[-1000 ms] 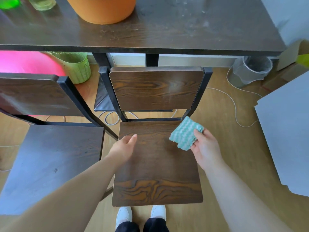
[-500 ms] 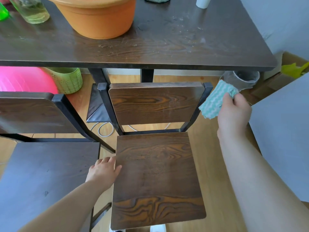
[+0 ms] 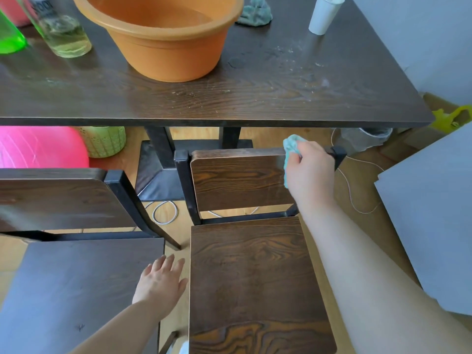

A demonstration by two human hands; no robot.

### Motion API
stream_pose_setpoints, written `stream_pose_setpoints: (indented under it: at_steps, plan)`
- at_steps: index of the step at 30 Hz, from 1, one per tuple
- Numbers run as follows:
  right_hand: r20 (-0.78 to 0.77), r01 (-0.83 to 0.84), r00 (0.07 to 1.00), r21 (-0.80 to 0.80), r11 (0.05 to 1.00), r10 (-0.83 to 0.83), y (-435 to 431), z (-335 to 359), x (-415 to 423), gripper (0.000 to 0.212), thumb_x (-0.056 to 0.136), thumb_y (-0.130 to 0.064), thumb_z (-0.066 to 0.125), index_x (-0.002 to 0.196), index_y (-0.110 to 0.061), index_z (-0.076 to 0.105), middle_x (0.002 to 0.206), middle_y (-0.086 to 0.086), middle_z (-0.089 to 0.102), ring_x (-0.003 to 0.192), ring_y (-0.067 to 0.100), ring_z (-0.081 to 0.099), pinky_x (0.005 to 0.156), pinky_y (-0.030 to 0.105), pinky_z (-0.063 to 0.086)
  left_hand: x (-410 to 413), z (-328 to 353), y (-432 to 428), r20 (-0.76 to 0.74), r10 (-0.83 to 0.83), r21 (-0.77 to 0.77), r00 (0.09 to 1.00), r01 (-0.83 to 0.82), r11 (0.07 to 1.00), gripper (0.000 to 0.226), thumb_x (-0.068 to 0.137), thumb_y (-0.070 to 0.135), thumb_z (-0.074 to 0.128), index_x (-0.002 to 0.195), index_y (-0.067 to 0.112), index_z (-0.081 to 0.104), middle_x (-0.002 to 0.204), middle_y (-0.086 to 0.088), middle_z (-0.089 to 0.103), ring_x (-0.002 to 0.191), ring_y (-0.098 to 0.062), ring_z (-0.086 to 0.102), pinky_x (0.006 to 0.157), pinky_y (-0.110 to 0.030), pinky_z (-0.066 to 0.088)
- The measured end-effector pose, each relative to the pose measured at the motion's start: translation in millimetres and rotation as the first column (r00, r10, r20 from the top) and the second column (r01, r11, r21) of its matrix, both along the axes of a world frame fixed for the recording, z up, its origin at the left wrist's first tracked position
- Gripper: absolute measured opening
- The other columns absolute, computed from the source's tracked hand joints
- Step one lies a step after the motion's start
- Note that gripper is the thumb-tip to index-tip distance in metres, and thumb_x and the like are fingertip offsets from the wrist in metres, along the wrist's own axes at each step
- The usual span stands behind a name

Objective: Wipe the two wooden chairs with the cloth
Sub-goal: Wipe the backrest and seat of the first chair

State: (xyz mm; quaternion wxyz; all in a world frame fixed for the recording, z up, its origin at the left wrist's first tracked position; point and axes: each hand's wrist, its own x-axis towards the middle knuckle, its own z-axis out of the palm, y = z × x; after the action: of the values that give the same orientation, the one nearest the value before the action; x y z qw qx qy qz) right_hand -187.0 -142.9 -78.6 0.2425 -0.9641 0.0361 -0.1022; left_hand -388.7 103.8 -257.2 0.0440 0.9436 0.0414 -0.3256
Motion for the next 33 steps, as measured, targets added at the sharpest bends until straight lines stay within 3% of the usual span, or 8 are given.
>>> stream_pose_setpoints:
  at_steps: [3, 10, 19, 25, 29, 31, 33]
  plan:
    - [-0.015, -0.05, 0.999, 0.018, 0.999, 0.05, 35, 0, -10, 0.032, 0.1, -0.014, 0.051, 0.128, -0.005, 0.062, 0.132, 0.008, 0.061, 0.114, 0.023, 0.06, 0.094, 0.031, 0.052, 2, -5, 4, 0.006, -0.015, -0.023, 1.0, 0.015, 1.0, 0.057, 0.104, 0.051, 0.029, 0.156, 0.031, 0.021, 0.165, -0.001, 0.02, 0.152, -0.024, 0.014, 0.121, -0.039, 0.018]
    - [-0.005, -0.012, 1.0, 0.066, 0.998, 0.012, 71, -4, -19, 0.037, 0.097, -0.019, 0.059, 0.132, -0.009, 0.06, 0.137, 0.006, 0.059, 0.121, 0.021, 0.059, 0.099, 0.032, 0.052, 4, -12, 16, 0.015, -0.07, -0.043, 0.997, 0.07, 0.997, 0.057, 0.104, 0.051, 0.028, 0.157, 0.03, 0.02, 0.165, -0.003, 0.02, 0.152, -0.025, 0.014, 0.122, -0.041, 0.018]
    - [0.053, -0.216, 0.976, 0.106, 0.971, 0.212, 139, -12, -38, 0.033, 0.094, -0.013, 0.062, 0.127, -0.006, 0.063, 0.127, 0.006, 0.063, 0.113, 0.019, 0.062, 0.095, 0.029, 0.054, -1, -21, 27, 0.028, -0.091, -0.043, 0.996, 0.092, 0.995, 0.06, 0.103, 0.054, 0.027, 0.157, 0.031, 0.018, 0.165, -0.001, 0.019, 0.153, -0.025, 0.012, 0.122, -0.04, 0.017]
    - [-0.086, -0.244, 0.956, 0.304, 0.921, 0.282, 156, 1, -39, 0.033, 0.099, -0.012, 0.055, 0.131, -0.009, 0.061, 0.13, 0.007, 0.062, 0.116, 0.02, 0.059, 0.097, 0.03, 0.05, -1, -12, 24, 0.032, -0.1, -0.073, 0.995, 0.102, 0.992, 0.058, 0.104, 0.053, 0.028, 0.157, 0.031, 0.019, 0.165, -0.002, 0.019, 0.152, -0.025, 0.014, 0.121, -0.04, 0.018]
    - [-0.193, 0.005, 0.976, 0.495, 0.869, 0.104, 97, 22, -36, 0.03, 0.102, -0.021, 0.049, 0.129, -0.018, 0.062, 0.114, -0.002, 0.065, 0.102, 0.01, 0.063, 0.078, 0.017, 0.053, 2, -5, 23, 0.037, -0.129, -0.054, 0.991, 0.13, 0.99, 0.059, 0.103, 0.053, 0.029, 0.157, 0.031, 0.021, 0.164, 0.0, 0.021, 0.152, -0.025, 0.015, 0.12, -0.039, 0.019]
    - [-0.187, 0.171, 0.979, 0.532, 0.83, -0.082, 48, 33, -31, 0.029, 0.102, -0.025, 0.051, 0.127, -0.019, 0.062, 0.109, -0.004, 0.065, 0.097, 0.009, 0.063, 0.079, 0.025, 0.057, 5, -6, 22, 0.015, -0.138, -0.039, 0.99, 0.138, 0.99, 0.059, 0.104, 0.053, 0.027, 0.158, 0.032, 0.017, 0.165, 0.001, 0.017, 0.152, -0.024, 0.012, 0.121, -0.038, 0.017]
    - [-0.148, 0.287, 0.958, 0.464, 0.838, -0.246, -5, 39, -19, 0.026, 0.101, -0.027, 0.052, 0.122, -0.019, 0.064, 0.105, -0.003, 0.065, 0.094, 0.011, 0.064, 0.08, 0.036, 0.06, 9, -8, 23, 0.005, -0.143, -0.013, 0.99, 0.143, 0.99, 0.058, 0.103, 0.052, 0.03, 0.157, 0.033, 0.023, 0.164, 0.001, 0.022, 0.152, -0.025, 0.018, 0.119, -0.04, 0.021]
